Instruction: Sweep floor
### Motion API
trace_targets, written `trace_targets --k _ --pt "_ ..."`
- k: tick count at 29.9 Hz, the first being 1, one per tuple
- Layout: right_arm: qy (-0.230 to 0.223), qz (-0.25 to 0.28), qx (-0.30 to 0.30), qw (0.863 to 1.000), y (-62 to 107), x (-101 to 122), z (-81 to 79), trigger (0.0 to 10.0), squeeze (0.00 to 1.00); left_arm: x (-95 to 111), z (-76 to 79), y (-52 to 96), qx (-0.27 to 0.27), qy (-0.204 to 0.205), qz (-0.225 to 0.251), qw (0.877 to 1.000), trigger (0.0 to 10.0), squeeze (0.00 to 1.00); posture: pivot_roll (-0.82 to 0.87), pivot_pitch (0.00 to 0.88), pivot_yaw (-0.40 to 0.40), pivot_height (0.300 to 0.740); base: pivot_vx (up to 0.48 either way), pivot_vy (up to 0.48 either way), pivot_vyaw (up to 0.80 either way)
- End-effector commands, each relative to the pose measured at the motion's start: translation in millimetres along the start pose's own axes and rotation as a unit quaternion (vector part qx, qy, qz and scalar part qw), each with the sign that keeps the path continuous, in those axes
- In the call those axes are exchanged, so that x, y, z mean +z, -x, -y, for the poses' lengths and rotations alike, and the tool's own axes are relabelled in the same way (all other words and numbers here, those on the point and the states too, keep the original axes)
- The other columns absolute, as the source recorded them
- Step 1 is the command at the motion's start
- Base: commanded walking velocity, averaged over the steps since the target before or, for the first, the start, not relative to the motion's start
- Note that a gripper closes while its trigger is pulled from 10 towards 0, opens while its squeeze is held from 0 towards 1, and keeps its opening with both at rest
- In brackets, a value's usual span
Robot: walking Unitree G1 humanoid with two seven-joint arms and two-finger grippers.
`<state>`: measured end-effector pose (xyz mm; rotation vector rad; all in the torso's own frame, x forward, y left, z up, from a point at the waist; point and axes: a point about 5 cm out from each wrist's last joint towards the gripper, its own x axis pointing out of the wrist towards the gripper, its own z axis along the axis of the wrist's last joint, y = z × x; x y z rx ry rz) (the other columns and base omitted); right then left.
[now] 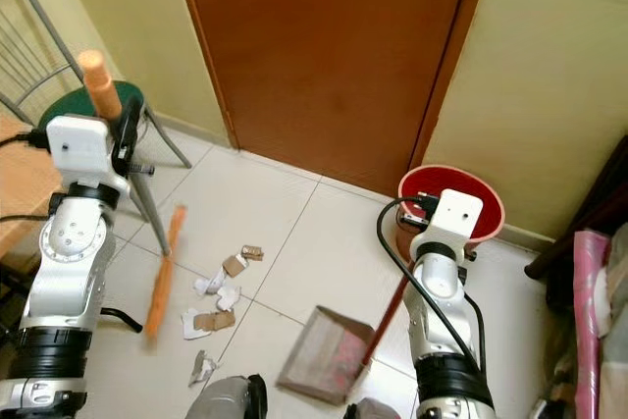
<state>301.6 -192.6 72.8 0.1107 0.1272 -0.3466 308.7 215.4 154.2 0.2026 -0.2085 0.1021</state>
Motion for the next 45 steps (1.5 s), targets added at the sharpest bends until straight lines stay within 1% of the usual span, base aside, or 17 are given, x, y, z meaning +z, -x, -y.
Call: trace_targets --k 1,2,3,4,8,14,17,20,21,23,24,28,39,42,43,44,45 --pt "-0.006 0.013 0.008 1.000 -3.7 8 -4.8 10.0 0.00 -3 -16.3 1.1 0.030 -0.010 -0.007 0.999 10.0 0.00 0.02 0.050 0.016 0.740 0.000 0.000 0.00" --pt "-0.003 0.014 0.009 1.000 -4.9 9 -4.7 10.0 0.00 -14 -17.4 4.7 0.036 -0.003 -0.029 0.999 10.0 0.00 0.02 0.050 0.016 0.740 0.000 0.000 0.00" --pt "-0.003 0.014 0.009 1.000 -4.9 9 -4.7 10.0 0.00 -14 -17.4 4.7 0.036 -0.003 -0.029 0.999 10.0 0.00 0.02 0.050 0.016 0.740 0.000 0.000 0.00" --pt "-0.002 0.014 0.009 1.000 -5.5 9 -4.3 10.0 0.00 -24 -17.0 7.7 0.036 0.000 -0.047 0.998 10.0 0.00 0.01 0.054 0.016 0.740 0.000 0.000 0.00" --pt "0.001 0.013 0.008 1.000 -6.2 10 -2.4 10.0 0.00 -39 -17.5 11.0 0.038 0.004 -0.076 0.996 10.0 0.00 0.00 0.065 0.017 0.740 0.000 0.000 0.00" --pt "0.002 0.014 0.005 1.000 -6.8 11 -0.2 10.0 0.00 -48 -19.7 7.5 0.039 0.012 -0.093 0.995 10.0 0.00 -0.01 0.073 0.017 0.740 0.000 0.000 0.00" --pt "0.002 0.014 0.004 1.000 -6.8 10 -0.6 10.0 0.00 -49 -15.5 1.7 0.034 0.020 -0.092 0.995 10.0 0.00 -0.01 0.073 0.017 0.740 0.000 0.000 0.00" --pt "0.003 0.014 0.006 1.000 -6.2 10 -2.7 10.0 0.00 -48 -7.4 -5.2 0.029 0.032 -0.088 0.995 10.0 0.00 0.00 0.074 0.012 0.740 0.000 0.000 0.00" --pt "0.002 0.014 0.008 1.000 -5.6 10 -5.5 10.0 0.00 -45 2.4 -12.4 0.021 0.042 -0.083 0.995 10.0 0.00 0.00 0.073 0.009 0.740 0.000 0.000 0.00" --pt "0.002 0.016 0.012 1.000 -5.6 10 -8.2 10.0 0.00 -43 12.2 -17.9 0.008 0.051 -0.078 0.996 10.0 0.00 -0.01 0.070 0.009 0.740 0.000 0.000 0.00" --pt "0.002 0.018 0.014 1.000 -5.9 11 -9.3 10.0 0.00 -40 22.6 -21.4 -0.010 0.056 -0.072 0.996 10.0 0.00 -0.01 0.070 0.010 0.740 0.000 0.000 0.00" --pt "0.004 0.021 0.012 1.000 -8.2 13 -7.4 10.0 0.00 -34 39.1 -27.6 -0.034 0.065 -0.058 0.996 10.0 0.00 -0.01 0.074 0.009 0.740 0.000 0.000 0.00" --pt "0.004 0.027 0.017 0.999 -10.0 16 -12.9 10.0 0.00 -16 76.4 -41.3 -0.081 0.104 -0.027 0.991 10.0 0.00 -0.02 0.073 0.004 0.740 0.000 0.000 0.00" --pt "0.005 0.029 0.018 0.999 -10.1 16 -13.8 10.0 0.00 -9 83.4 -42.6 -0.087 0.128 -0.009 0.988 10.0 0.00 -0.02 0.076 0.004 0.740 0.000 0.000 0.00" --pt "0.004 0.029 0.018 0.999 -9.7 16 -14.3 10.0 0.00 -5 85.1 -43.5 -0.087 0.151 0.000 0.985 10.0 0.00 -0.02 0.080 0.005 0.740 0.000 0.000 0.00" --pt "0.004 0.029 0.018 0.999 -9.7 16 -14.3 10.0 0.00 -5 85.1 -43.5 -0.087 0.151 0.000 0.985 10.0 0.00 -0.02 0.080 0.005 0.740 0.000 0.000 0.00" --pt "0.005 0.028 0.018 0.999 -9.4 15 -14.8 10.0 0.00 -3 88.5 -44.6 -0.091 0.168 0.000 0.982 10.0 0.00 -0.02 0.081 0.006 0.740 0.000 0.000 0.00"
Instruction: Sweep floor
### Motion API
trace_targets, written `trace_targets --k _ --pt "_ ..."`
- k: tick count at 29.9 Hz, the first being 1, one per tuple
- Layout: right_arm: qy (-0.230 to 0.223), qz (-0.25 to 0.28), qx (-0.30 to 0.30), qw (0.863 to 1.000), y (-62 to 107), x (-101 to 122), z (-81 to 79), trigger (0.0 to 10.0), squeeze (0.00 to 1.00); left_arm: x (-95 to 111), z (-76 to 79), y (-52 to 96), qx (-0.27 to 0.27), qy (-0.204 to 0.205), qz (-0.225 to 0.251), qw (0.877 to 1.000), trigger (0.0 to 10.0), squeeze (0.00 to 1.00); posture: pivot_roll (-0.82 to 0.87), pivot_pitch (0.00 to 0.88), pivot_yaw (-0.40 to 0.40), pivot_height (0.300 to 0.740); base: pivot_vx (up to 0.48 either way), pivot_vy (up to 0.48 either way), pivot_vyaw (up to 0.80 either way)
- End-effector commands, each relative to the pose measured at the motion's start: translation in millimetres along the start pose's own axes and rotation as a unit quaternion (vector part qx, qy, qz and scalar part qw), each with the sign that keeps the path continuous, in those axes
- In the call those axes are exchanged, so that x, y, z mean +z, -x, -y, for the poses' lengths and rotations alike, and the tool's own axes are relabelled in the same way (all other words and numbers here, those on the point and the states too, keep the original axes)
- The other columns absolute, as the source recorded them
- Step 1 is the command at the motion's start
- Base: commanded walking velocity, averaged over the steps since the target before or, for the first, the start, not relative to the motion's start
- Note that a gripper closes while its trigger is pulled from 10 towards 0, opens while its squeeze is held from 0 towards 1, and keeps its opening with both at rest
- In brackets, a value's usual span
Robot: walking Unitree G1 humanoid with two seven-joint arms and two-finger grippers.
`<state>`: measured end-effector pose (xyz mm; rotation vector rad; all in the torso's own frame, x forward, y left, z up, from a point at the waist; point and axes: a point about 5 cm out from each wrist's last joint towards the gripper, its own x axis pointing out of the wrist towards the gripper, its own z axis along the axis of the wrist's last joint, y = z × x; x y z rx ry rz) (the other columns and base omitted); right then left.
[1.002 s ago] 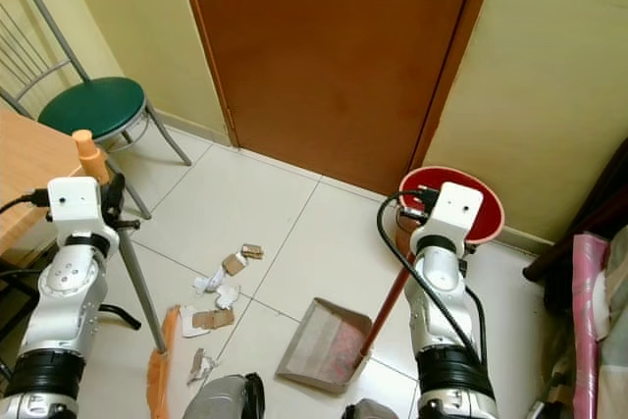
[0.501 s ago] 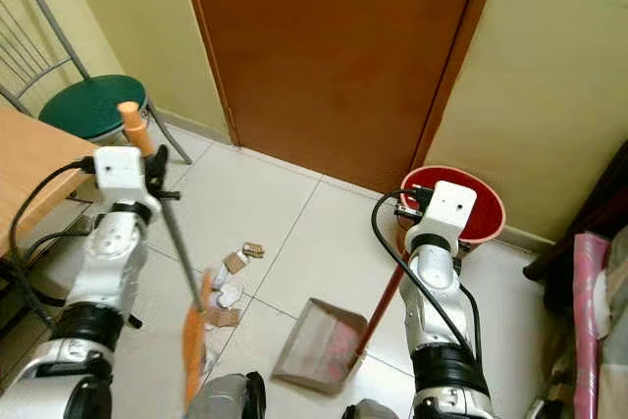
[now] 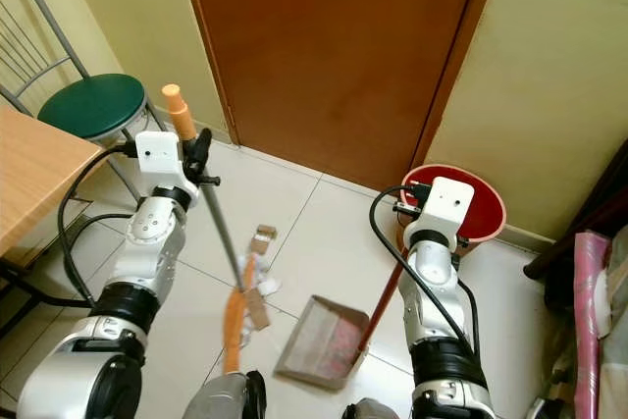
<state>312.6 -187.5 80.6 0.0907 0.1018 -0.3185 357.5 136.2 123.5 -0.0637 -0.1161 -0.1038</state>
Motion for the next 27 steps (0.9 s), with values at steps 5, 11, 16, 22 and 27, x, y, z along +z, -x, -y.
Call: trace_targets --k 5,11,16,22,27 --pt "-0.004 0.013 0.006 1.000 -0.5 5 -8.0 10.0 0.00 20 17.2 -10.1 -0.040 0.060 0.037 0.997 10.0 0.00 -0.02 0.087 0.012 0.740 0.000 0.000 0.00" --pt "-0.001 0.017 0.007 1.000 -1.2 6 -8.8 10.0 0.00 23 19.3 -7.0 -0.051 0.089 0.039 0.994 10.0 0.00 -0.02 0.098 0.018 0.740 0.000 0.000 0.00" --pt "0.000 0.012 0.009 1.000 -0.4 3 -11.0 10.0 0.00 31 13.1 -5.7 -0.044 0.095 0.051 0.993 10.0 0.00 -0.01 0.100 0.019 0.740 0.000 0.000 0.00" --pt "0.001 0.009 0.016 1.000 1.1 1 -15.2 10.0 0.00 53 -3.4 -6.1 -0.016 0.098 0.081 0.992 10.0 0.00 0.00 0.105 0.022 0.740 0.000 0.000 0.00" --pt "0.004 0.008 0.017 1.000 1.4 0 -14.7 10.0 0.00 64 -25.6 4.3 -0.004 0.053 0.092 0.994 10.0 0.00 0.00 0.110 0.025 0.740 0.000 0.000 0.00"
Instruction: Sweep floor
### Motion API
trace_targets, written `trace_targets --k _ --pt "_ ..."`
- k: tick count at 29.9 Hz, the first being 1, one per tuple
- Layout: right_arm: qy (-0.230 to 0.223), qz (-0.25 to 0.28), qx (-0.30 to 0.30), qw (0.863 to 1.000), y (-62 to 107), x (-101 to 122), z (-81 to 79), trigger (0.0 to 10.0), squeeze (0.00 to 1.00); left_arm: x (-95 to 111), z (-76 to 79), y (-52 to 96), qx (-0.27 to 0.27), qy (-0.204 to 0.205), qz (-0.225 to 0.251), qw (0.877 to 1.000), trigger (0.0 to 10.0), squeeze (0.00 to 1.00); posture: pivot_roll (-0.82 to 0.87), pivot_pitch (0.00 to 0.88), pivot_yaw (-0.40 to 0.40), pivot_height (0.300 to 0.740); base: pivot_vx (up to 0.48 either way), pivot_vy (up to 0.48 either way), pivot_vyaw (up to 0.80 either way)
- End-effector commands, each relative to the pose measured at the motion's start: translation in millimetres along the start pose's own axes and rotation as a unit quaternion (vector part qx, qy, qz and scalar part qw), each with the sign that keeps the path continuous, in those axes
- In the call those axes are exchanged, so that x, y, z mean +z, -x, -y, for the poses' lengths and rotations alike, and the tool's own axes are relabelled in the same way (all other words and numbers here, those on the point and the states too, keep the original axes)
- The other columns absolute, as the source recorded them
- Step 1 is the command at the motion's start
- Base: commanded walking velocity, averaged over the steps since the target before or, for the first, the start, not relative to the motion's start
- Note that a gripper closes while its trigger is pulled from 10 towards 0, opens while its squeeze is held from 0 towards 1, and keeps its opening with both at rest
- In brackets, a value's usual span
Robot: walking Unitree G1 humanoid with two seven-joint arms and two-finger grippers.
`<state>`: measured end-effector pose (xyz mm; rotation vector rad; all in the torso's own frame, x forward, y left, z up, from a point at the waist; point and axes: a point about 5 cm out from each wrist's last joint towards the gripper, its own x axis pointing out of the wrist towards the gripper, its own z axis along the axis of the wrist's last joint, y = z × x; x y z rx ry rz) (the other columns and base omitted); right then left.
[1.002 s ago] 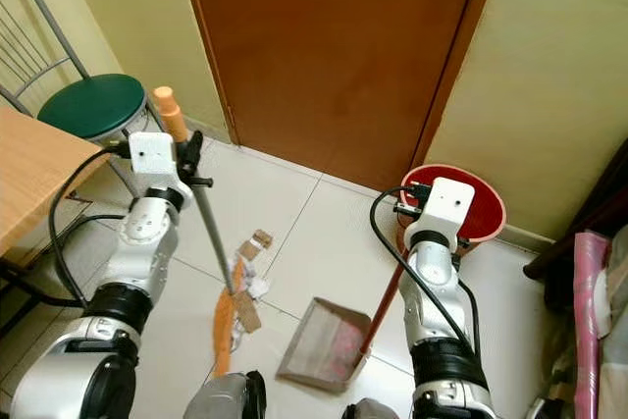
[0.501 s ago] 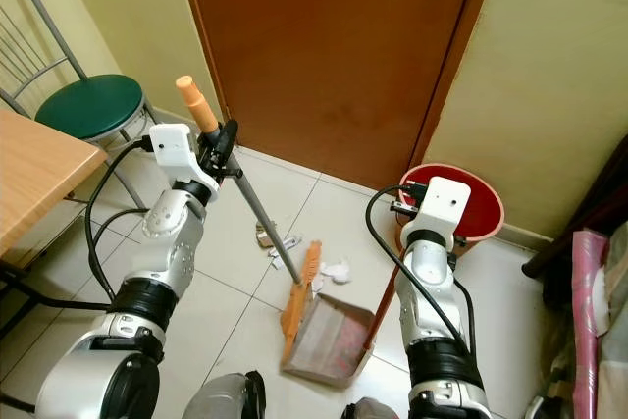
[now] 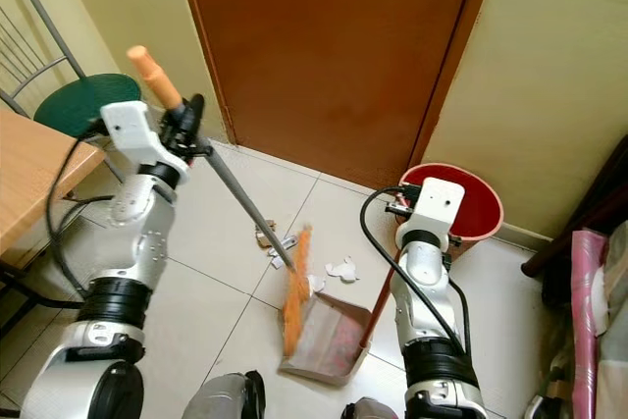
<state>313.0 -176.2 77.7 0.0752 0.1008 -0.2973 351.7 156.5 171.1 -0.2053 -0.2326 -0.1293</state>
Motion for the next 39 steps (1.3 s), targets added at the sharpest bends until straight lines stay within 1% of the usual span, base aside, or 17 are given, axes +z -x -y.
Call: trace_targets --k 1,3,4,5,6,9,11,13,18,20,25,26,28,29,31,33,39 --pt "-0.004 0.006 0.007 1.000 -1.3 3 -3.4 10.0 0.00 15 -12.0 4.7 0.003 -0.030 0.026 0.999 10.0 0.00 0.00 0.110 0.024 0.740 0.000 0.000 0.00" --pt "-0.002 0.004 0.007 1.000 -1.0 2 -1.9 10.0 0.00 9 -24.6 15.1 0.010 -0.053 0.009 0.999 10.0 0.00 0.00 0.112 0.020 0.740 0.000 0.000 0.00" --pt "-0.002 0.004 0.007 1.000 -1.0 2 -1.9 10.0 0.00 9 -24.6 15.1 0.010 -0.053 0.009 0.999 10.0 0.00 0.00 0.112 0.020 0.740 0.000 0.000 0.00" --pt "-0.001 0.002 0.007 1.000 -1.1 1 -0.9 10.0 0.00 4 -34.2 23.7 0.020 -0.063 -0.006 0.998 10.0 0.00 0.00 0.113 0.016 0.740 0.000 0.000 0.00" --pt "-0.001 0.002 0.007 1.000 -1.1 1 -0.9 10.0 0.00 4 -34.2 23.7 0.020 -0.063 -0.006 0.998 10.0 0.00 0.00 0.113 0.016 0.740 0.000 0.000 0.00" --pt "0.001 0.002 0.010 1.000 -1.8 2 -1.7 10.0 0.00 0 -38.7 32.0 0.025 -0.073 -0.014 0.997 10.0 0.00 0.01 0.111 0.011 0.740 0.000 0.000 0.00" --pt "0.001 0.003 0.012 1.000 -2.8 3 -2.6 10.0 0.00 -2 -37.5 35.8 0.023 -0.078 -0.020 0.996 10.0 0.00 0.01 0.108 0.007 0.740 0.000 0.000 0.00" --pt "0.002 0.004 0.015 1.000 -3.7 4 -3.5 10.0 0.00 -5 -32.4 39.4 0.011 -0.090 -0.026 0.996 10.0 0.00 0.00 0.108 0.005 0.740 0.000 0.000 0.00" --pt "0.011 0.012 0.017 1.000 -4.8 7 -2.0 10.0 0.00 -4 -24.0 38.5 -0.008 -0.105 -0.021 0.994 10.0 0.00 0.00 0.104 0.001 0.740 0.000 0.000 0.00" --pt "0.019 0.018 0.016 1.000 -5.3 9 1.6 10.0 0.00 -4 -20.6 37.9 -0.018 -0.111 -0.022 0.993 10.0 0.00 0.00 0.100 -0.002 0.740 0.000 0.000 0.00" --pt "0.057 0.044 0.018 0.997 -7.3 17 7.3 10.0 0.00 -12 -14.8 43.3 -0.032 -0.085 -0.044 0.995 10.0 0.00 -0.01 0.099 -0.007 0.740 0.000 0.000 0.00" --pt "0.057 0.044 0.018 0.997 -7.3 17 7.3 10.0 0.00 -12 -14.8 43.3 -0.032 -0.085 -0.044 0.995 10.0 0.00 -0.01 0.099 -0.007 0.740 0.000 0.000 0.00" --pt "0.064 0.040 0.017 0.997 -7.4 14 8.1 10.0 0.00 -16 -6.3 45.9 -0.034 -0.045 -0.054 0.997 10.0 0.00 -0.01 0.101 -0.011 0.740 0.000 0.000 0.00" --pt "0.064 0.040 0.017 0.997 -7.4 14 8.1 10.0 0.00 -16 -6.3 45.9 -0.034 -0.045 -0.054 0.997 10.0 0.00 -0.01 0.101 -0.011 0.740 0.000 0.000 0.00" --pt "0.062 0.034 0.019 0.997 -6.1 10 5.8 10.0 0.00 -16 5.8 46.3 -0.044 -0.008 -0.058 0.997 10.0 0.00 0.00 0.100 -0.013 0.740 0.000 0.000 0.00" --pt "0.063 0.032 0.020 0.997 -5.6 9 5.0 10.0 0.00 -16 8.8 46.1 -0.047 0.001 -0.058 0.997 10.0 0.00 0.00 0.100 -0.013 0.740 0.000 0.000 0.00" --pt "0.066 0.026 0.026 0.997 -3.8 5 2.8 10.0 0.00 -11 25.5 41.5 -0.047 0.089 -0.061 0.993 10.0 0.00 -0.01 0.105 -0.013 0.740 0.000 0.000 0.00"
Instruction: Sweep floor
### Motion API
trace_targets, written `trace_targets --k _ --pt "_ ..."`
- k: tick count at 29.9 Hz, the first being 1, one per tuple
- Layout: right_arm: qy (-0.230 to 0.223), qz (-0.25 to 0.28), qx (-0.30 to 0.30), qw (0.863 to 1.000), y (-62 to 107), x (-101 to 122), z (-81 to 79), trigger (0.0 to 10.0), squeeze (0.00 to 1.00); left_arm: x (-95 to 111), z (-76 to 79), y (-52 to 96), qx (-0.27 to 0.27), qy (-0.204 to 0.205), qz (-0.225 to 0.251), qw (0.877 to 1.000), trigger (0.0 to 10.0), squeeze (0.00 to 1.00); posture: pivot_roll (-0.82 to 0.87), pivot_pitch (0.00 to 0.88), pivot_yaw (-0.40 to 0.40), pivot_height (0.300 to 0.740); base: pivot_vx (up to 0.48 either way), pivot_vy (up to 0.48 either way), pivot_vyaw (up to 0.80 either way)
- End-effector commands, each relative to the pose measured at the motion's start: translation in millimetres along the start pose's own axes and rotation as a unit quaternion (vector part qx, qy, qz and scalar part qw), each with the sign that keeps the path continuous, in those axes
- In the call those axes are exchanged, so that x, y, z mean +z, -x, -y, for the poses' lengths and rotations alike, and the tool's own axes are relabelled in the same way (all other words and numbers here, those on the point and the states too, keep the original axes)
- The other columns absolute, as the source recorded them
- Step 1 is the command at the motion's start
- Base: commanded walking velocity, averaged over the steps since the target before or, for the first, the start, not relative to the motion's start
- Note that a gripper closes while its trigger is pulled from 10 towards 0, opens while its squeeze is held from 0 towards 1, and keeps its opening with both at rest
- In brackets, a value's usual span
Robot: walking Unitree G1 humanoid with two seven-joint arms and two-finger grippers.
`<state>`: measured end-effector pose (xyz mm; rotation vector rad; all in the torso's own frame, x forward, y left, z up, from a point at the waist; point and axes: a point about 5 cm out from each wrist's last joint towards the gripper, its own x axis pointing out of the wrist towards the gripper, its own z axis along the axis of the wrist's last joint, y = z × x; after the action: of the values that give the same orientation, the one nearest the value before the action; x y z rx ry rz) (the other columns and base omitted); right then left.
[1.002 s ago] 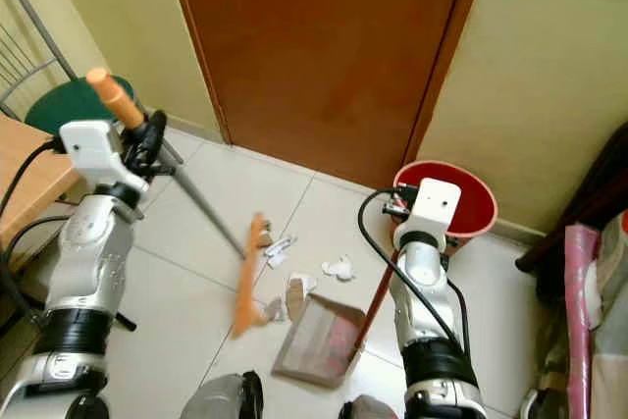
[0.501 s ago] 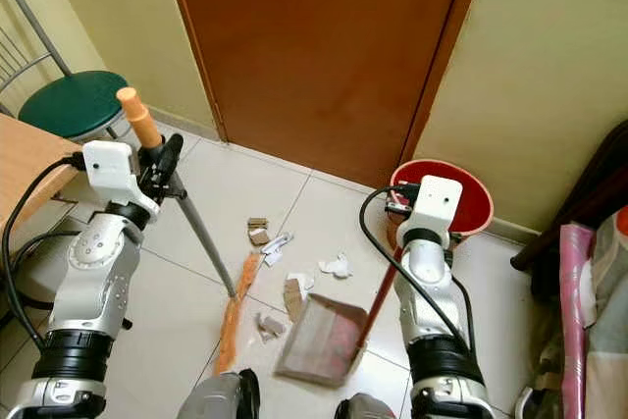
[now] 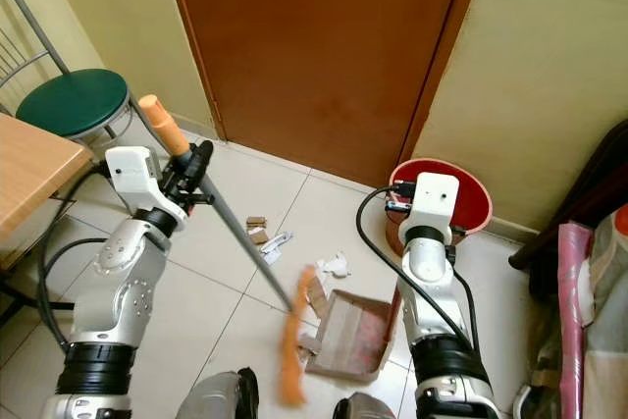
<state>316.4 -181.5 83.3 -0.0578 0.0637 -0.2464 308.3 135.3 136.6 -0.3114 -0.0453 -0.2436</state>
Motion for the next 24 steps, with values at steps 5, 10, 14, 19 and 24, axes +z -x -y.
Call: trace_targets --k 5,10,14,19,24 --pt "0.001 -0.003 0.005 1.000 -0.9 -2 -2.4 10.0 0.00 25 15.8 -11.3 -0.015 0.070 0.046 0.996 10.0 0.00 -0.01 0.103 -0.013 0.740 0.000 0.000 0.00" --pt "-0.001 -0.005 0.007 1.000 -0.5 -2 -4.2 10.0 0.00 38 13.6 -17.3 -0.005 0.094 0.066 0.993 10.0 0.00 -0.01 0.103 -0.010 0.740 0.000 0.000 0.00" --pt "-0.002 -0.006 0.008 1.000 0.1 -3 -3.7 10.0 0.00 50 1.4 -17.3 0.015 0.078 0.084 0.993 10.0 0.00 -0.01 0.106 -0.011 0.740 0.000 0.000 0.00" --pt "-0.003 -0.007 0.011 1.000 0.7 -4 -3.0 10.0 0.00 60 -20.7 -11.5 0.049 0.027 0.095 0.994 10.0 0.00 -0.01 0.113 -0.020 0.740 0.000 0.000 0.00" --pt "-0.009 -0.013 0.011 1.000 2.2 -7 -1.2 10.0 0.00 59 -41.5 0.9 0.080 -0.025 0.091 0.992 10.0 0.00 0.00 0.118 -0.027 0.740 0.000 0.000 0.00"
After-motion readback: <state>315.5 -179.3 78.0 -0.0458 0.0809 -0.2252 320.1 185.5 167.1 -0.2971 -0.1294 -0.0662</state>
